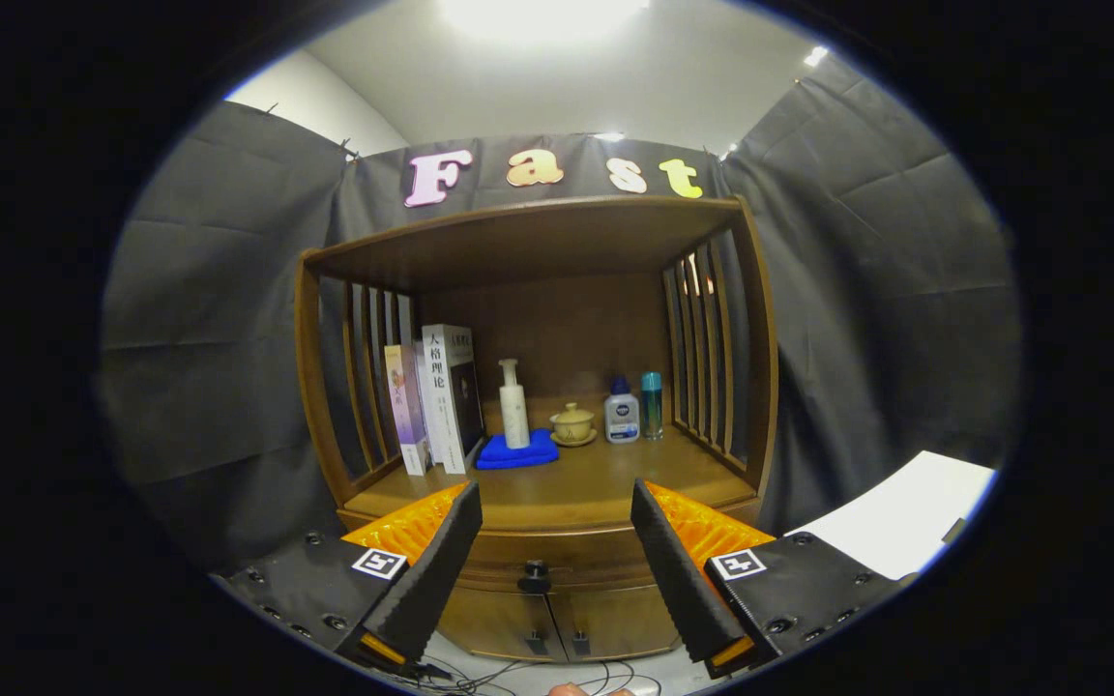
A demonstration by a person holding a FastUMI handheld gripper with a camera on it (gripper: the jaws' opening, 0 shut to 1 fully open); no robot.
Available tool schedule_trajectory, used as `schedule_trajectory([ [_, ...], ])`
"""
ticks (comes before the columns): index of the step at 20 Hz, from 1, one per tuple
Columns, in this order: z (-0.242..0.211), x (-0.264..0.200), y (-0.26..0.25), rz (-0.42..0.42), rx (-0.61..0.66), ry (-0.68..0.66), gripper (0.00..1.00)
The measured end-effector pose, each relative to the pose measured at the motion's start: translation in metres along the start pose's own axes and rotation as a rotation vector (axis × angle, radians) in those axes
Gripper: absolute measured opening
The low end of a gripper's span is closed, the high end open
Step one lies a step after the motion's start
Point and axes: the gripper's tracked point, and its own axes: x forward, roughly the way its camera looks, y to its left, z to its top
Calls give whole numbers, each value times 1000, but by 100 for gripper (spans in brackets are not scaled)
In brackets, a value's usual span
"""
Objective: Pull open the drawer, take out the items inside it, and place them on the countertop above the cabinet.
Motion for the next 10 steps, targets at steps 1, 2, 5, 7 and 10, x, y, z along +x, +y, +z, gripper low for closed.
schedule_trajectory([
  [1, -7, 5, -1, -1, 5, 7, 98],
  [2, -12, 11, -2, -4, 8, 11, 98],
  [5, -33, 27, -1, -12, 21, 28, 98],
  [7, -49, 41, -3, -8, 38, 42, 99],
  [10, -82, 63, -3, 0, 19, 89, 98],
])
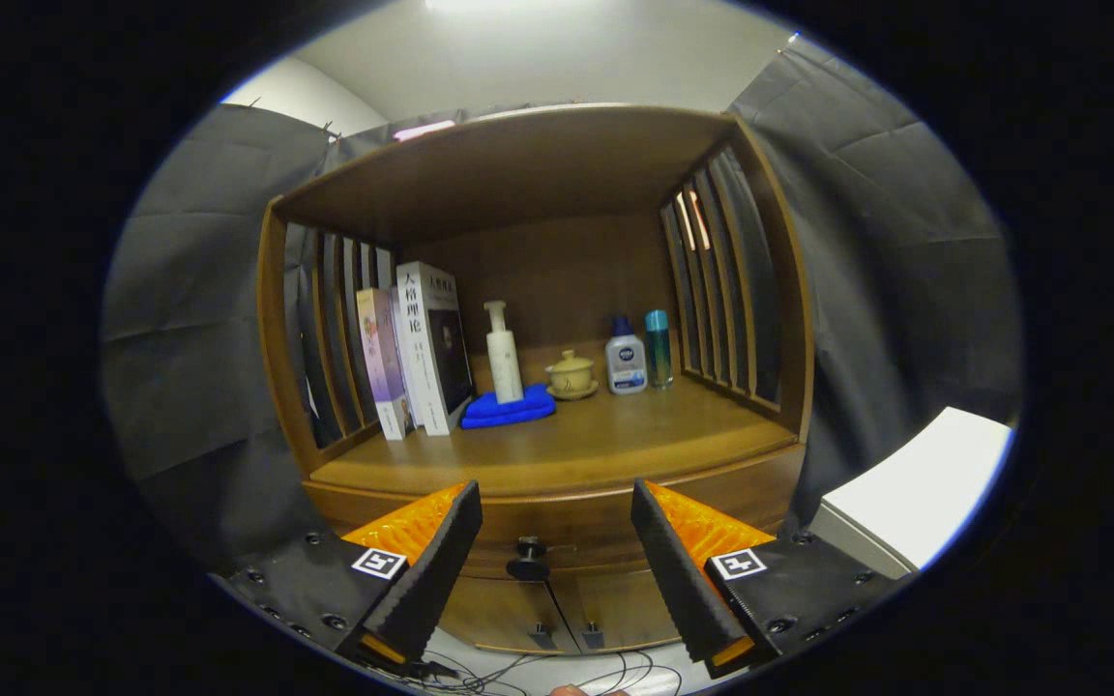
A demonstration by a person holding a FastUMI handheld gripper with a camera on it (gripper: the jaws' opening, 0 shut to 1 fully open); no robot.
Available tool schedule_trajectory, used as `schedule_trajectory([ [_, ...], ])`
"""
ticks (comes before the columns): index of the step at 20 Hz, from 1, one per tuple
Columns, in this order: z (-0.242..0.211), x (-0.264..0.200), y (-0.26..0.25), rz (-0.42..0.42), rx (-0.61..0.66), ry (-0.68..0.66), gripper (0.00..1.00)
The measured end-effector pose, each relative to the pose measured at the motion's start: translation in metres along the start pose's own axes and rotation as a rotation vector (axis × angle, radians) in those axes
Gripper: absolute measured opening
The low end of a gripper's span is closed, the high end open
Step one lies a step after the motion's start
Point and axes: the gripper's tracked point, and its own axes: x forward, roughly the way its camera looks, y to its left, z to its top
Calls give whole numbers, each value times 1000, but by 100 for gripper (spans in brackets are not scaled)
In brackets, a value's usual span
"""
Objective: Pull open the drawer, take out the items inside it, and place them on the countertop above the cabinet.
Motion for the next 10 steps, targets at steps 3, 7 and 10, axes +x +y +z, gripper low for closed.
schedule_trajectory([
  [3, -17, 24, 9, -5, -39, 52, 98],
  [7, -55, 44, 11, 4, -29, 114, 99],
  [10, -71, 59, 16, 7, -66, 141, 98],
])
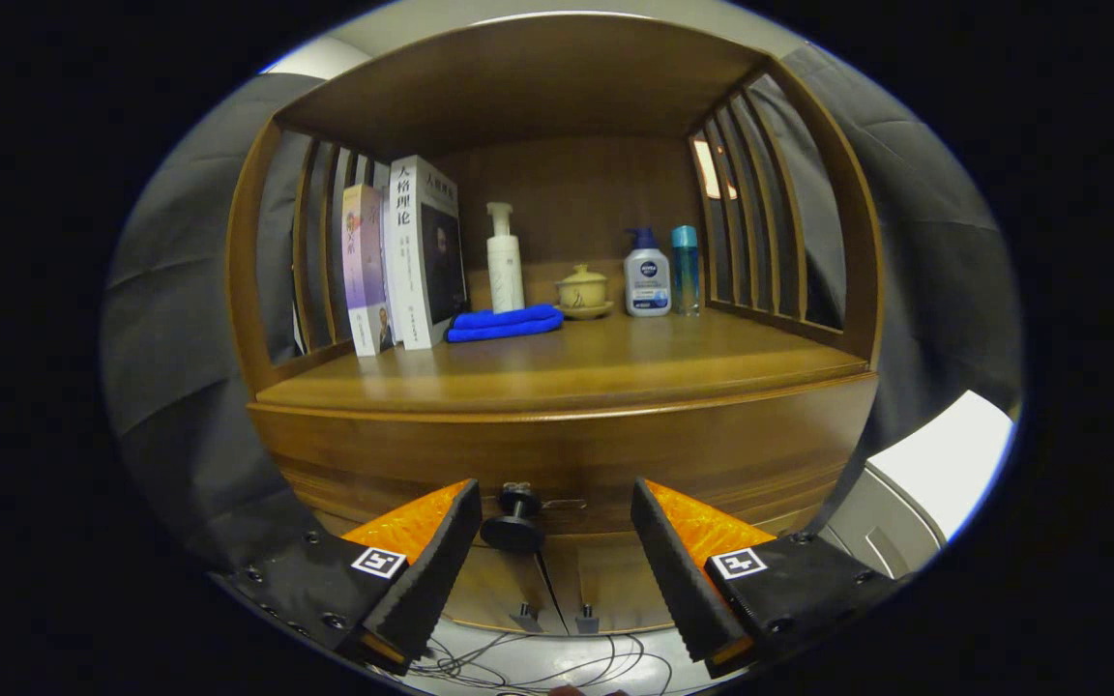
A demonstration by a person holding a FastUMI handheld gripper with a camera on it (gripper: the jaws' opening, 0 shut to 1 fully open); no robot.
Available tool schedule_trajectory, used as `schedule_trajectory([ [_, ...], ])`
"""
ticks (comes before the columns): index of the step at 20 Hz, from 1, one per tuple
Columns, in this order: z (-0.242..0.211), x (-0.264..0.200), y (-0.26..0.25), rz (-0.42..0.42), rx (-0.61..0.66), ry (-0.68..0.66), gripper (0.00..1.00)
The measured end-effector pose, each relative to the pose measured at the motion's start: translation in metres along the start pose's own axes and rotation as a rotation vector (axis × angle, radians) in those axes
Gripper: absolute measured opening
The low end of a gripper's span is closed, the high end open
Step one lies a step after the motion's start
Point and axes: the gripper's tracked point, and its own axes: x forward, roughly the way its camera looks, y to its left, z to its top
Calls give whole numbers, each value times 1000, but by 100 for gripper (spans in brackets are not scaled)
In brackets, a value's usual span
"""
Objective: Pull open the drawer, take out the items inside it, and place them on the countertop above the cabinet.
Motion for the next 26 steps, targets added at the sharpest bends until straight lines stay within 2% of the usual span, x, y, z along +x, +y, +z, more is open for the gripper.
schedule_trajectory([
  [9, -17, 24, 9, -6, -50, 21, 98],
  [13, -21, 28, 23, 12, -41, 33, 71],
  [15, -24, 29, 22, -9, -85, 37, 58],
  [17, -31, 33, 25, -14, -111, 51, 58],
  [19, -30, 34, 25, -21, -120, 50, 45],
  [22, -27, 31, 25, -1, -113, 24, 38],
  [23, -29, 30, 26, 8, -120, 25, 31],
  [24, -29, 30, 25, 11, -123, 21, 31],
  [25, -30, 30, 25, 16, -138, 24, 24],
  [26, -29, 31, 25, 17, -146, 26, 24],
])
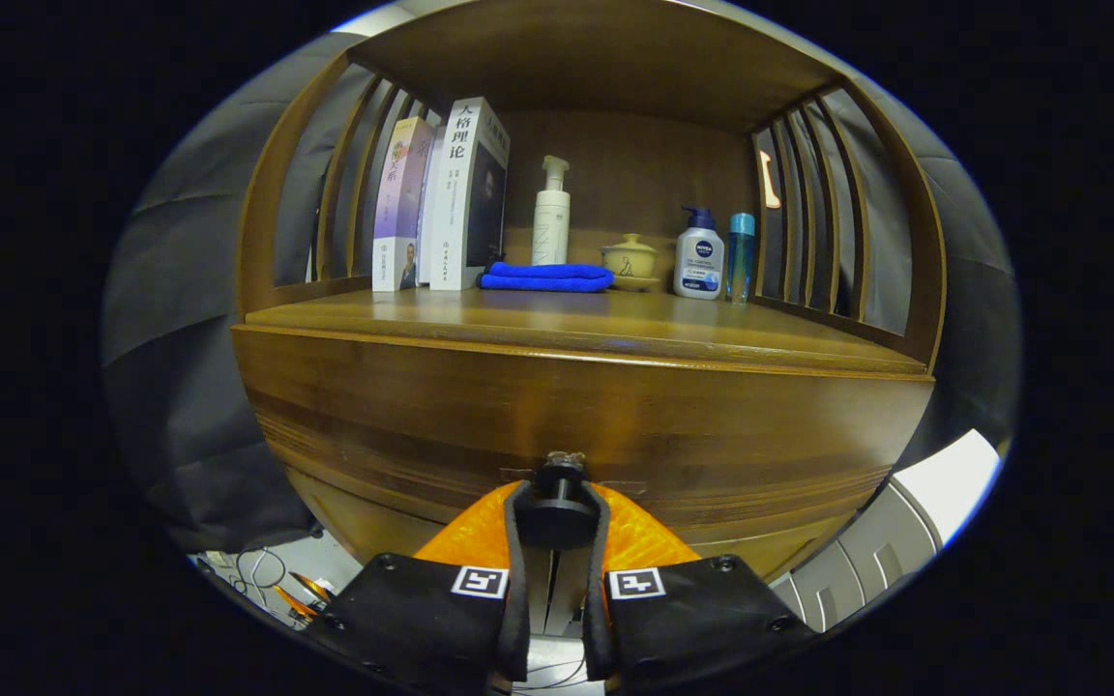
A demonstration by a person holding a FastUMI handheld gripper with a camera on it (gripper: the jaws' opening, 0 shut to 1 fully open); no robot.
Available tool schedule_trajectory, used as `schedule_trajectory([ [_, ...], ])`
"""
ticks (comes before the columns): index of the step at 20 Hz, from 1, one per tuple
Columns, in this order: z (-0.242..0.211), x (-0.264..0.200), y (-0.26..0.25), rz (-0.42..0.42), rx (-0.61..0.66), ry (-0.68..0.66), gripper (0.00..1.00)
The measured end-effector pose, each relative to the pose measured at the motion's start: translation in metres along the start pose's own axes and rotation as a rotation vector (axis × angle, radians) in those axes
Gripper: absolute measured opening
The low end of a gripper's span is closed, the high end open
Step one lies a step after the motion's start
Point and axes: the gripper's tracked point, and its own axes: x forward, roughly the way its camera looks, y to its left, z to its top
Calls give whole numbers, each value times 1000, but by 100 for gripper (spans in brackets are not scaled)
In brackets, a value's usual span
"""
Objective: Pull open the drawer, take out the items inside it, and place them on the countertop above the cabinet.
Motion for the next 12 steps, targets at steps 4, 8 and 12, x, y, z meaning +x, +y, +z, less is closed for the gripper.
schedule_trajectory([
  [4, -2, -4, 0, -2, 3, 17, 24],
  [8, -6, -20, -1, 12, -66, 4, 24],
  [12, -13, -40, 0, 27, -44, 20, 24],
])
